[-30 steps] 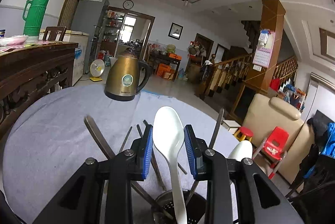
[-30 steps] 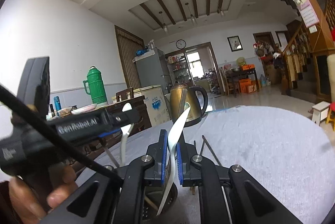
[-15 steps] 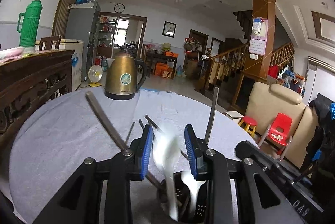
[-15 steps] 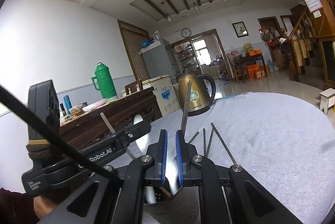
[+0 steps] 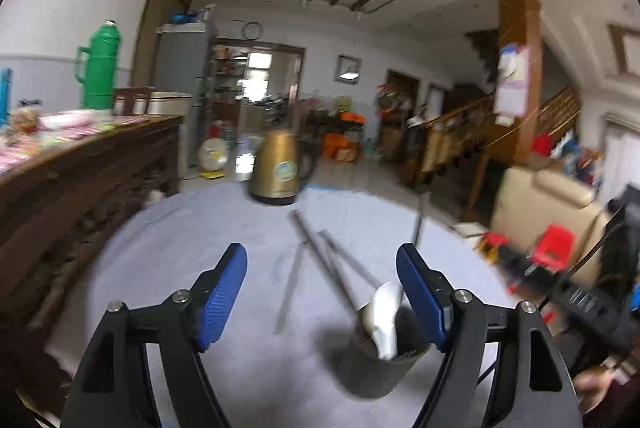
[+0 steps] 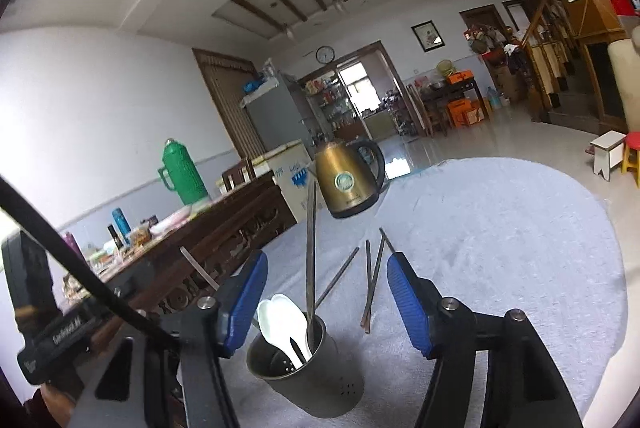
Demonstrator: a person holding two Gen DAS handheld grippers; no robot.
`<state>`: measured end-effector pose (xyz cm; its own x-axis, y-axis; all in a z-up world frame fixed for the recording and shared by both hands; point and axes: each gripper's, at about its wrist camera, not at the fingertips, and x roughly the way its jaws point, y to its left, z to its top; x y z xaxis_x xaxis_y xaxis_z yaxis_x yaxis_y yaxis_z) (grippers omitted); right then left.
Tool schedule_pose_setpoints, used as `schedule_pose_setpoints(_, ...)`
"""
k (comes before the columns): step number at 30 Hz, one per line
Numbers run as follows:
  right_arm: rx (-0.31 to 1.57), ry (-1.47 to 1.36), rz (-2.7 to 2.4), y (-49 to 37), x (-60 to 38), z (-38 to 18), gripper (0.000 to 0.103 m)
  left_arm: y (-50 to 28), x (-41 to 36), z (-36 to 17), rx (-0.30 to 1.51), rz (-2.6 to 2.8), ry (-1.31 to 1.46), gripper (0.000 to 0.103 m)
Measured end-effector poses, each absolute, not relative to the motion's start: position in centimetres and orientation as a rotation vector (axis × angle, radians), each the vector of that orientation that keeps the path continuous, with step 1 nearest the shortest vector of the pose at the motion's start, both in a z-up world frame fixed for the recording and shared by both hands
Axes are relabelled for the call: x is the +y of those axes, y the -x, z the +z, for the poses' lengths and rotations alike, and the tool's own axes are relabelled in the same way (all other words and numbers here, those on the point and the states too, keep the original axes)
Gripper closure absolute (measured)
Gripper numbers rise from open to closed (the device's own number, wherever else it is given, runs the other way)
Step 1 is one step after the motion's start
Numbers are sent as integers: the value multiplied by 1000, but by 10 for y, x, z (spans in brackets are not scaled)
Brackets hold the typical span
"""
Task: Organize utensils
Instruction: 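Withdraw both open grippers up and away from the cup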
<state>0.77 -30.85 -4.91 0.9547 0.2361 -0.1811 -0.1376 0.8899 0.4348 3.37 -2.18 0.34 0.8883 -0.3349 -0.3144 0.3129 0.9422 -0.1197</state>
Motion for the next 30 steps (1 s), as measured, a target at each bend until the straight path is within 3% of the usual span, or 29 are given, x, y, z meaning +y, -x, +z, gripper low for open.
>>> schedule_pose_setpoints(12,283,-468,163,20,-322,-37,37,-24,-11,-13,630,-98,-84,18)
schedule_pose_setpoints(30,326,-506,145,49,-341,-28,36,-1,-1,-17,707,-65,-36,18)
